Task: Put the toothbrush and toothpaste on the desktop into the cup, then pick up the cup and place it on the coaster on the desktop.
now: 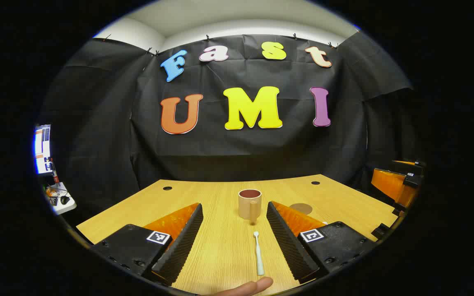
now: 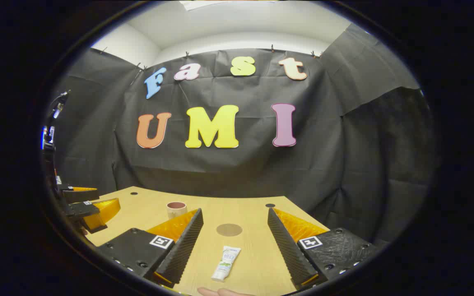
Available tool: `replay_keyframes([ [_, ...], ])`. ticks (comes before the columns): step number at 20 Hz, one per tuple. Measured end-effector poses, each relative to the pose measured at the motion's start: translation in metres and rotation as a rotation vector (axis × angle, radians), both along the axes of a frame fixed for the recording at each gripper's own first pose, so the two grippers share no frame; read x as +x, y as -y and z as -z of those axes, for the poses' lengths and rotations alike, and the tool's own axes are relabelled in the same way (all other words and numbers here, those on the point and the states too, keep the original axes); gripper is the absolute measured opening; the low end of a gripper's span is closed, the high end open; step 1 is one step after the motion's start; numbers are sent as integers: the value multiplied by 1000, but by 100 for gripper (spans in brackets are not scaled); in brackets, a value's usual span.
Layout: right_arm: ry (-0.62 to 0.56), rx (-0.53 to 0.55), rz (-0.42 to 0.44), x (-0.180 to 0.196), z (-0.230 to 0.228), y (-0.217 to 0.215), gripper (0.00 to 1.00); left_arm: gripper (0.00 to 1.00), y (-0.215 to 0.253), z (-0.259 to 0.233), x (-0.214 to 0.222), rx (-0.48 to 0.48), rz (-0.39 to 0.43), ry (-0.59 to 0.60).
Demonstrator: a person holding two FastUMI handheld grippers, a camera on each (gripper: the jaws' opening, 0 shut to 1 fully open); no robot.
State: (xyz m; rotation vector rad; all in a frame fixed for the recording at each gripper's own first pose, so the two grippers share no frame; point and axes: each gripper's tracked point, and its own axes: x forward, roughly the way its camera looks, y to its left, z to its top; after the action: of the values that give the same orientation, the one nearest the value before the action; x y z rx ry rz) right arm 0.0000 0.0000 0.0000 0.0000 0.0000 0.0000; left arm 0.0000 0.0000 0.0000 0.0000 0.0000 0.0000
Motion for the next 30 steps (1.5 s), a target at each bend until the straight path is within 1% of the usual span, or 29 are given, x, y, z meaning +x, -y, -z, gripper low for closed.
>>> replay_keyframes([
  [1, -4, -4, 5, 2, 2, 1, 97, 98, 0, 1, 1, -2, -1, -4],
  [2, -5, -5, 7, 3, 3, 1, 95, 98, -1, 3, 1, 1, -3, -6],
  [3, -4, -5, 8, 5, 3, 1, 95, 98, -2, 3, 2, 8, -7, -6],
  [4, -7, -5, 8, 6, 4, 0, 97, 99, -4, 2, 1, 12, -12, -3],
  [7, -17, -1, 4, 8, 8, -1, 97, 98, -4, 4, 2, 13, -12, -4],
  [8, -19, 1, 2, 8, 8, -1, 95, 98, -2, 5, 3, 12, -10, -6],
  [9, -21, 4, 1, 8, 9, -2, 95, 98, -1, 5, 2, 12, -5, -7],
  [10, -23, 6, 2, 8, 10, -2, 95, 94, 0, 5, 2, 10, 0, -6],
  [11, -23, 6, 0, 9, 10, -3, 95, 98, 0, 4, 1, 8, 1, -2],
  [15, -22, 5, -5, 9, 11, -4, 95, 98, 0, 6, 2, 11, 1, 0],
  [16, -24, 5, -5, 10, 11, -4, 97, 98, 0, 6, 2, 9, 2, 1],
  [17, -27, 5, -4, 10, 12, -3, 97, 94, 1, 6, 3, 9, 3, -1],
  [18, -28, 7, -4, 11, 12, -3, 95, 98, 0, 8, 3, 8, 2, -5],
  [27, -47, 10, -3, 13, 21, -3, 95, 99, 3, 18, 9, -6, 10, -26],
  [30, -63, 11, 0, 16, 29, -1, 95, 98, 6, 37, 24, 8, 26, -61],
])
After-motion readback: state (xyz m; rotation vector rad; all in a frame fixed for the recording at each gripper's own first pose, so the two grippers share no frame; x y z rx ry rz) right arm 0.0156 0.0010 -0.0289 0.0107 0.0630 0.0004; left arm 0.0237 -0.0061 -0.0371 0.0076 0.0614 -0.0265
